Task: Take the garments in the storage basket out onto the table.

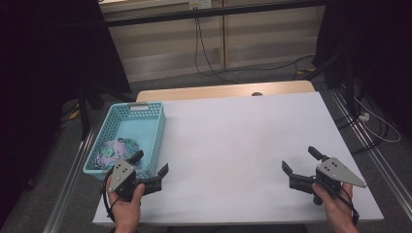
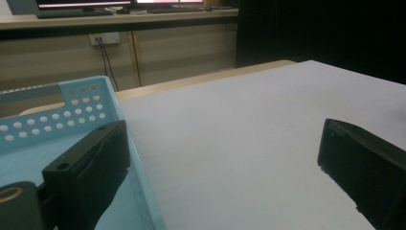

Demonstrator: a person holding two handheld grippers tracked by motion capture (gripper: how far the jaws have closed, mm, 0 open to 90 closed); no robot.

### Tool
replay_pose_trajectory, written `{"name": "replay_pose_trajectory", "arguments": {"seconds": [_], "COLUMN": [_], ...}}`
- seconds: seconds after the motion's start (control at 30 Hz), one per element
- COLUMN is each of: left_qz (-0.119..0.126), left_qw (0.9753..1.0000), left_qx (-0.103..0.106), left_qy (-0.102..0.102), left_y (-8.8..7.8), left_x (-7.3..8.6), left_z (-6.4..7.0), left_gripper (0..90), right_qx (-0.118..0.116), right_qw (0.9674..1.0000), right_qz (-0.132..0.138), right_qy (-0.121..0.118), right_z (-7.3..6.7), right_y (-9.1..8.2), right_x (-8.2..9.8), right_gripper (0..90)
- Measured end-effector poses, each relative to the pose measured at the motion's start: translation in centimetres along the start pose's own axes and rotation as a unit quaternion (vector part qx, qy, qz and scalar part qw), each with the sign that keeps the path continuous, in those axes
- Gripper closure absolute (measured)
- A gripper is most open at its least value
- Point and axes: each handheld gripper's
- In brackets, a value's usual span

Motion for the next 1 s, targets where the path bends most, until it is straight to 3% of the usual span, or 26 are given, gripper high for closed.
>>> {"name": "replay_pose_trajectory", "arguments": {"seconds": [0.17, 0.23, 0.37, 0.4, 0.6, 0.63, 0.67, 0.7, 0.77, 0.8, 0.87, 0.97, 1.0], "left_qz": [-0.02, -0.043, -0.062, -0.074, -0.095, -0.103, -0.105, -0.107, -0.109, -0.12, -0.126, -0.139, -0.182], "left_qw": [0.9998, 0.999, 0.9981, 0.997, 0.995, 0.9938, 0.9933, 0.9934, 0.9933, 0.9914, 0.9904, 0.9894, 0.9824], "left_qx": [0.006, 0.005, 0.005, 0.024, 0.026, 0.038, 0.046, 0.041, 0.039, 0.052, 0.055, 0.04, 0.039], "left_qy": [0.0, 0.004, -0.006, -0.004, -0.018, -0.021, -0.011, 0.001, -0.002, -0.007, -0.012, -0.012, -0.016], "left_y": [-0.1, 0.0, 0.1, 0.1, -0.3, -0.5, -0.7, -0.9, -1.1, -1.4, -1.6, -1.8, -1.7], "left_x": [-0.1, -0.4, -0.7, -1.1, -1.2, -1.3, -1.3, -1.4, -1.4, -1.6, -1.6, -1.7, -2.0], "left_z": [-0.3, -0.2, -0.2, -0.5, -1.0, -1.0, -1.0, -1.0, -1.0, -1.3, -1.6, -2.1, -2.9], "left_gripper": [4.4, 4.4, 4.4, 4.8, 5.8, 5.3, 4.4, 4.1, 4.1, 4.0, 4.2, 4.3, 6.6], "right_qx": [-0.007, -0.01, -0.017, -0.02, -0.026, -0.026, -0.028, -0.029, -0.028, -0.028, -0.027, -0.026, -0.026], "right_qw": [1.0, 0.9999, 0.9998, 0.9998, 0.9996, 0.9996, 0.9995, 0.9995, 0.9995, 0.9995, 0.9995, 0.9995, 0.9995], "right_qz": [-0.003, -0.004, -0.007, -0.009, -0.011, -0.012, -0.013, -0.013, -0.014, -0.015, -0.015, -0.015, -0.018], "right_qy": [-0.003, -0.001, 0.0, 0.0, 0.003, 0.004, 0.004, 0.002, 0.002, 0.0, -0.001, -0.003, -0.005], "right_z": [-0.1, -0.1, 0.0, 0.1, 0.2, 0.2, 0.1, 0.1, 0.0, -0.2, -0.3, -0.4, -0.6], "right_y": [0.1, 0.1, 0.3, 0.3, 0.4, 0.4, 0.4, 0.4, 0.5, 0.4, 0.4, 0.4, 0.5], "right_x": [0.0, 0.0, 0.1, 0.1, 0.1, 0.1, 0.1, 0.1, 0.0, 0.0, -0.1, -0.1, -0.1], "right_gripper": [3.9, 3.8, 3.7, 3.6, 3.3, 3.3, 3.3, 3.2, 3.0, 2.9, 2.7, 2.7, 2.7]}}
Point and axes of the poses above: each handheld gripper's, and its own axes: y roughly forward along the jaws, x roughly out of its underside, z roughly to its right, and after that the axes turned 15 degrees about -z, right-handed
